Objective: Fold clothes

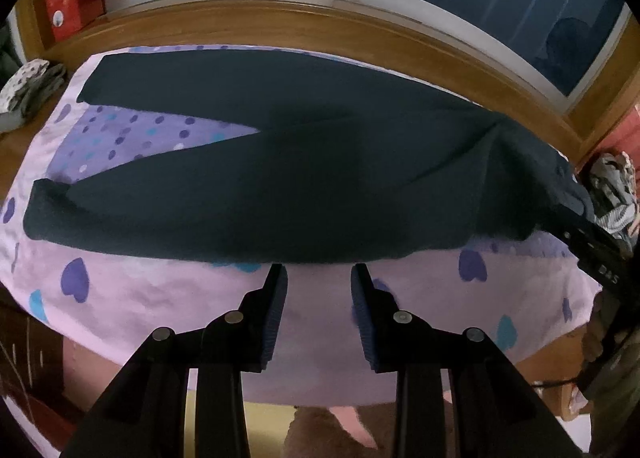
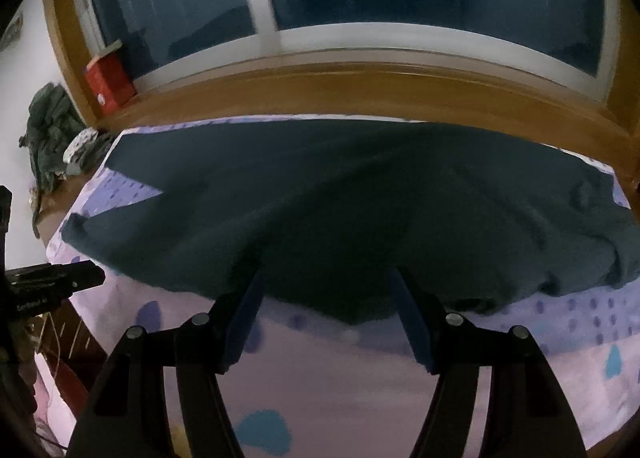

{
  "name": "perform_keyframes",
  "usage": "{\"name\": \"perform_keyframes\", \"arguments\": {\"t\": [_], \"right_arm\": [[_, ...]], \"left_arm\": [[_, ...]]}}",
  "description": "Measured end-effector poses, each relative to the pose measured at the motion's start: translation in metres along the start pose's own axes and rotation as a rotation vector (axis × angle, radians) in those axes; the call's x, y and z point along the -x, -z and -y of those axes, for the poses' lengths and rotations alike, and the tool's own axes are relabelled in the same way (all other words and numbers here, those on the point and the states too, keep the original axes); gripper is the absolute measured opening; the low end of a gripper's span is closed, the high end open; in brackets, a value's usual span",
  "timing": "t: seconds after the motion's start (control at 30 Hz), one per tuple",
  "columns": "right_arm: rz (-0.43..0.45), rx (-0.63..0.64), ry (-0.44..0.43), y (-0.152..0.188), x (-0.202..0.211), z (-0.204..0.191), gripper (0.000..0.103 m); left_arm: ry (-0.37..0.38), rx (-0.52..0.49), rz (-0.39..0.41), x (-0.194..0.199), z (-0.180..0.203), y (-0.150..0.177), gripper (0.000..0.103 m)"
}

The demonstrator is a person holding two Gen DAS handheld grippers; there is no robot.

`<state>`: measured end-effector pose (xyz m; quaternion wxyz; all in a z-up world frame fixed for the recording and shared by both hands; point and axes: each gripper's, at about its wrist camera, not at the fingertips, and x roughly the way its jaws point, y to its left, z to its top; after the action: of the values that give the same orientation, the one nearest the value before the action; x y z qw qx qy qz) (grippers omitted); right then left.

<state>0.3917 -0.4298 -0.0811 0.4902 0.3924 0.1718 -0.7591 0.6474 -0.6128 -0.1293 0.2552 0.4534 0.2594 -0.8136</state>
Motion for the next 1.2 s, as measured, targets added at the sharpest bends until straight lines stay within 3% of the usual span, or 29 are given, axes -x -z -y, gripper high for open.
{"name": "perform_keyframes", "arguments": {"t": [0.27,0.5,0.63,0.73,0.87,1.0,1.2], "right_arm": [[-0.03,0.074,-0.004,-0.012,-0.018,-0.049,0.066],[-0.057,0.031,-0.084,-0.028,-0.056,-0.075,0.066],[-0.063,0.027,-0.151,-0.035,-0.078,-0.093,0.066],[-0.098,0.036,-0.156,-0.036,-0.094,-0.107,0.066],[-0.125,0.007,-0.162,-0.034,-0.104,-0.123,0.066],[-0.136,-0.055,-0.101,-0.031,-0.114,-0.14,0.066],[-0.13,-0.258,-0.012,-0.025,-0.124,-0.175,0.066]], "left_arm": [[0.016,0.006,-0.025,0.0,-0.034,-0.004,0.033],[0.011,-0.028,-0.076,-0.012,-0.061,-0.032,0.033],[0.028,-0.033,-0.102,-0.023,-0.079,-0.05,0.033],[0.058,-0.051,-0.124,-0.027,-0.09,-0.058,0.033],[0.093,-0.136,-0.158,-0.033,-0.104,-0.071,0.033],[0.097,-0.259,-0.183,-0.044,-0.123,-0.085,0.033],[0.263,-0.429,-0.257,-0.054,-0.161,-0.104,0.035]]}}
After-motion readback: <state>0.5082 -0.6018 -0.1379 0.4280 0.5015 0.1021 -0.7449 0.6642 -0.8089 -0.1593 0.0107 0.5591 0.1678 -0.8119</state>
